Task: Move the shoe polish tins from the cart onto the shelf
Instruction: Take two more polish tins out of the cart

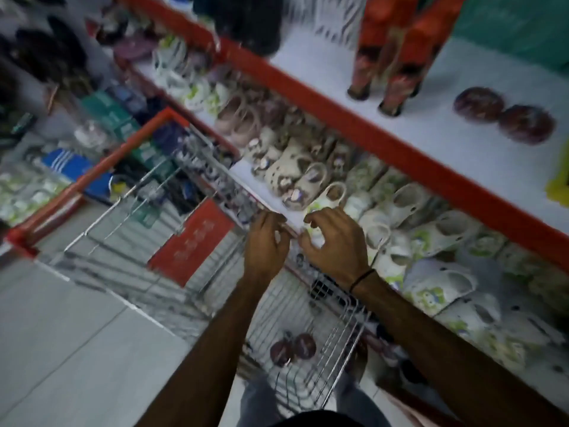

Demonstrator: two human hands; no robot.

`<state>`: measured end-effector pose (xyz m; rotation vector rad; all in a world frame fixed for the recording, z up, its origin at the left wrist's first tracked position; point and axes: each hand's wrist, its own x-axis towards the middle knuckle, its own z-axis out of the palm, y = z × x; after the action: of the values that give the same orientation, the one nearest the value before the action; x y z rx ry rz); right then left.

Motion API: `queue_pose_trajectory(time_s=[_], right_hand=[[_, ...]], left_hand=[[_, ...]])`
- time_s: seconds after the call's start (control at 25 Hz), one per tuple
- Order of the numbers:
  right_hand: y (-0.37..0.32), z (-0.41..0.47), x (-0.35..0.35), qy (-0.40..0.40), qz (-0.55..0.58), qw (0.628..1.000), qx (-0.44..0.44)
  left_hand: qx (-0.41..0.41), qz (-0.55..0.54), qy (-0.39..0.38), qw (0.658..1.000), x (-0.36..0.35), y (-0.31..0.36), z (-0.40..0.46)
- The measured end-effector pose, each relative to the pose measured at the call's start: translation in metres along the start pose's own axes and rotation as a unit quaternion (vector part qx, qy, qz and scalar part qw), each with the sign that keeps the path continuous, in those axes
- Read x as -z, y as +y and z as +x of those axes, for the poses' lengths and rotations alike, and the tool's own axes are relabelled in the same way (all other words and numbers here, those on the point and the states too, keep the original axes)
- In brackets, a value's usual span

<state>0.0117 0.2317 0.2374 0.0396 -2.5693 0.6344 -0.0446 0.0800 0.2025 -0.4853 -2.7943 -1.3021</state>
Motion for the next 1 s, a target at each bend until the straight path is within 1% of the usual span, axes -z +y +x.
queue_pose_trajectory(time_s=[0.04,0.08,0.12,0.16,0.2,0.24,0.28,0.32,0.4,0.48,0.56,0.64,0.72,0.8,0.88,1.0], right_hand=[[0.003,-0.026,-0.027,-0.085,0.007,0.996,-0.021],[0.008,-0.053,-0.051,-0.195,0.007,0.979,-0.055],[0.016,-0.082,-0.080,-0.319,-0.004,0.943,-0.096],[0.027,-0.110,-0.102,-0.428,-0.031,0.894,-0.127],[0.039,-0.139,-0.127,-0.515,-0.065,0.843,-0.142],[0.049,-0.166,-0.147,-0.576,-0.099,0.798,-0.151],[0.057,-0.189,-0.166,-0.615,-0.125,0.763,-0.156],[0.062,-0.211,-0.184,-0.638,-0.139,0.740,-0.162],[0.066,-0.237,-0.210,-0.649,-0.147,0.727,-0.168],[0.065,-0.249,-0.230,-0.638,-0.157,0.735,-0.168],[0.064,-0.259,-0.244,-0.633,-0.168,0.742,-0.141],[0.064,-0.264,-0.248,-0.639,-0.165,0.742,-0.118],[0.064,-0.263,-0.244,-0.627,-0.161,0.754,-0.115],[0.061,-0.249,-0.235,-0.605,-0.161,0.769,-0.125],[0.055,-0.222,-0.222,-0.578,-0.149,0.791,-0.131],[0.041,-0.154,-0.188,-0.517,-0.111,0.838,-0.137]], left_hand=[[0.058,0.022,-0.044,0.997,-0.010,-0.030,-0.021],[0.117,0.046,-0.094,0.988,-0.022,-0.057,-0.043],[0.169,0.073,-0.148,0.972,-0.039,-0.086,-0.066],[0.201,0.097,-0.204,0.953,-0.055,-0.106,-0.086],[0.226,0.115,-0.259,0.932,-0.073,-0.127,-0.107],[0.249,0.129,-0.304,0.910,-0.089,-0.143,-0.125],[0.267,0.142,-0.343,0.889,-0.108,-0.158,-0.141],[0.285,0.156,-0.374,0.869,-0.127,-0.172,-0.156],[0.294,0.202,-0.426,0.831,-0.157,-0.185,-0.176],[0.282,0.255,-0.463,0.800,-0.179,-0.190,-0.187],[0.281,0.280,-0.469,0.789,-0.197,-0.194,-0.194],[0.255,0.303,-0.459,0.795,-0.211,-0.199,-0.198],[0.231,0.318,-0.456,0.798,-0.212,-0.199,-0.197],[0.251,0.302,-0.449,0.803,-0.198,-0.198,-0.186],[0.274,0.261,-0.416,0.827,-0.170,-0.193,-0.165],[0.274,0.186,-0.335,0.882,-0.106,-0.177,-0.118]])
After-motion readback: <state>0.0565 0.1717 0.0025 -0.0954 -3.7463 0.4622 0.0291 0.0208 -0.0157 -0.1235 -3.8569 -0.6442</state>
